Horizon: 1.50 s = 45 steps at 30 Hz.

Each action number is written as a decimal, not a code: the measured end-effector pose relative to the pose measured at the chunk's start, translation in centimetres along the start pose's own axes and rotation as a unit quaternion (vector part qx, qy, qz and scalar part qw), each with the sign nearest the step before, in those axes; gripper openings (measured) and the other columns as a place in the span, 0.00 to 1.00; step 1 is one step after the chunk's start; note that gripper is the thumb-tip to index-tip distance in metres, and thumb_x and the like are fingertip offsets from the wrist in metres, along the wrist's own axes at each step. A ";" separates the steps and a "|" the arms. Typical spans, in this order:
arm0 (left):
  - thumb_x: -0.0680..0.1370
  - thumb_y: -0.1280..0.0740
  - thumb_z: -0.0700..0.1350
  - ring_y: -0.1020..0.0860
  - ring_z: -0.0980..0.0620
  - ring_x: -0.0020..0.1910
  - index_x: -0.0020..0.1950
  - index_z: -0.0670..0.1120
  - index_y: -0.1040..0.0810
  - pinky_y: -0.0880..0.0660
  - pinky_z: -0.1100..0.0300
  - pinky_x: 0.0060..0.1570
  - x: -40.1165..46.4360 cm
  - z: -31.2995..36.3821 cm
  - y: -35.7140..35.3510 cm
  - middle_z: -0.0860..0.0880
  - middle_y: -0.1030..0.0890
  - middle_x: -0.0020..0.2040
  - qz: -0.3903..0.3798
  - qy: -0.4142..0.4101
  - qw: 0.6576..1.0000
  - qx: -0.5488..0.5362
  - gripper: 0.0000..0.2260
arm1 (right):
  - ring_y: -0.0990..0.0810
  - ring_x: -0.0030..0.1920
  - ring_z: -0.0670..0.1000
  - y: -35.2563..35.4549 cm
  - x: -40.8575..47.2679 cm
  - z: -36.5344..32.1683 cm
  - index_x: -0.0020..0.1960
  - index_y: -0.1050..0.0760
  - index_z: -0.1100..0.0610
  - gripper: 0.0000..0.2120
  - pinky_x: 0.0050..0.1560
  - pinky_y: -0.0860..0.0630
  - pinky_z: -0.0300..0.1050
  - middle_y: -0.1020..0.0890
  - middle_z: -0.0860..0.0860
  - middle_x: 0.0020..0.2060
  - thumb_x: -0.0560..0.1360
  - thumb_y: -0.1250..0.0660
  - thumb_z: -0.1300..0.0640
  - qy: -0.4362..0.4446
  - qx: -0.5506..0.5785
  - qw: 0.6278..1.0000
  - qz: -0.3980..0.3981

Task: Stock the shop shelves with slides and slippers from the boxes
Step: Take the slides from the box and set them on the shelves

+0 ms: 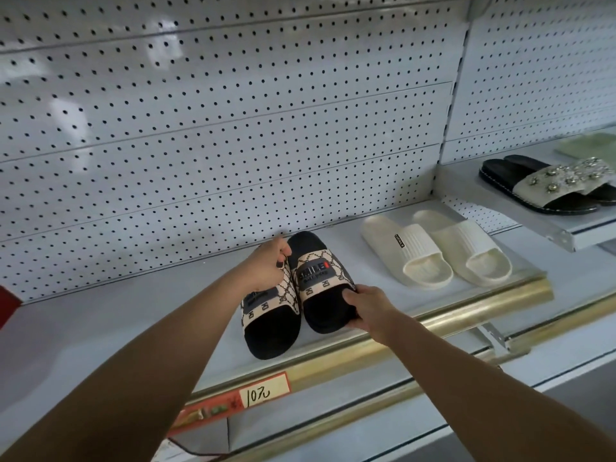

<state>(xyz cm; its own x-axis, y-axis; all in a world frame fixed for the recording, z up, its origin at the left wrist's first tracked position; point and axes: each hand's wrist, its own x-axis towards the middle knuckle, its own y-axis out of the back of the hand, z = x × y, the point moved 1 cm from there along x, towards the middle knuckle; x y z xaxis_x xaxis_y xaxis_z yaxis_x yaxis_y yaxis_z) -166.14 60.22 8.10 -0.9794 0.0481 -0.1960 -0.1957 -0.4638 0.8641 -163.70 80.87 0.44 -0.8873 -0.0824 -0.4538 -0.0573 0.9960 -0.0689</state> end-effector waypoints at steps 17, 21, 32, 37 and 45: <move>0.77 0.39 0.35 0.28 0.46 0.63 0.70 0.45 0.35 0.28 0.52 0.60 3.1 -0.6 -1.4 0.44 0.30 0.67 -0.014 0.006 0.995 0.096 0.22 | 0.38 0.68 0.59 -0.6 0.3 -1.9 0.74 0.40 0.53 0.27 0.63 0.36 0.51 0.34 0.57 0.67 0.76 0.39 0.60 0.086 -0.380 0.920 -0.030; 0.77 0.37 0.40 0.26 0.47 0.60 0.64 0.46 0.29 0.28 0.50 0.58 2.8 2.6 -0.5 0.47 0.26 0.61 0.181 0.009 0.978 0.104 0.16 | 0.30 0.66 0.53 1.4 0.0 -2.4 0.75 0.39 0.53 0.28 0.58 0.29 0.44 0.34 0.54 0.70 0.76 0.36 0.58 0.117 -0.301 0.946 -0.029; 0.79 0.34 0.40 0.24 0.52 0.33 0.50 0.47 0.23 0.31 0.62 0.31 2.5 23.1 -9.0 0.47 0.17 0.43 0.045 0.009 0.869 -0.493 0.03 | 0.17 0.38 0.51 21.7 -4.7 -6.5 0.58 0.22 0.58 0.10 0.33 0.24 0.41 0.20 0.56 0.50 0.78 0.37 0.64 0.207 -0.111 0.967 0.098; 0.79 0.33 0.42 0.24 0.52 0.33 0.51 0.46 0.21 0.31 0.62 0.31 2.6 35.6 -16.1 0.47 0.16 0.43 -0.041 -0.010 0.862 -0.506 0.03 | 0.18 0.34 0.53 35.5 -8.2 -7.3 0.54 0.21 0.57 0.15 0.34 0.25 0.42 0.16 0.58 0.43 0.77 0.41 0.70 0.203 -0.104 0.964 0.139; 0.79 0.33 0.44 0.23 0.52 0.35 0.50 0.48 0.21 0.29 0.61 0.34 3.3 56.0 -28.0 0.48 0.16 0.43 -0.164 -0.035 0.841 -0.514 0.03 | 0.18 0.36 0.54 58.1 -13.9 -5.5 0.55 0.21 0.56 0.13 0.37 0.24 0.45 0.16 0.58 0.42 0.78 0.42 0.67 0.169 -0.038 0.948 0.268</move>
<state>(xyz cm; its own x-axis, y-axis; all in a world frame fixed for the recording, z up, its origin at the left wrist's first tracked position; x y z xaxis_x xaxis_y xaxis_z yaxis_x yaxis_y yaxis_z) -166.61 122.96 9.22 -0.8883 0.3588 -0.2867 -0.3459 -0.9333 -0.0962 -157.24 140.07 7.62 -0.8937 0.4387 -0.0944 0.4212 0.8926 0.1607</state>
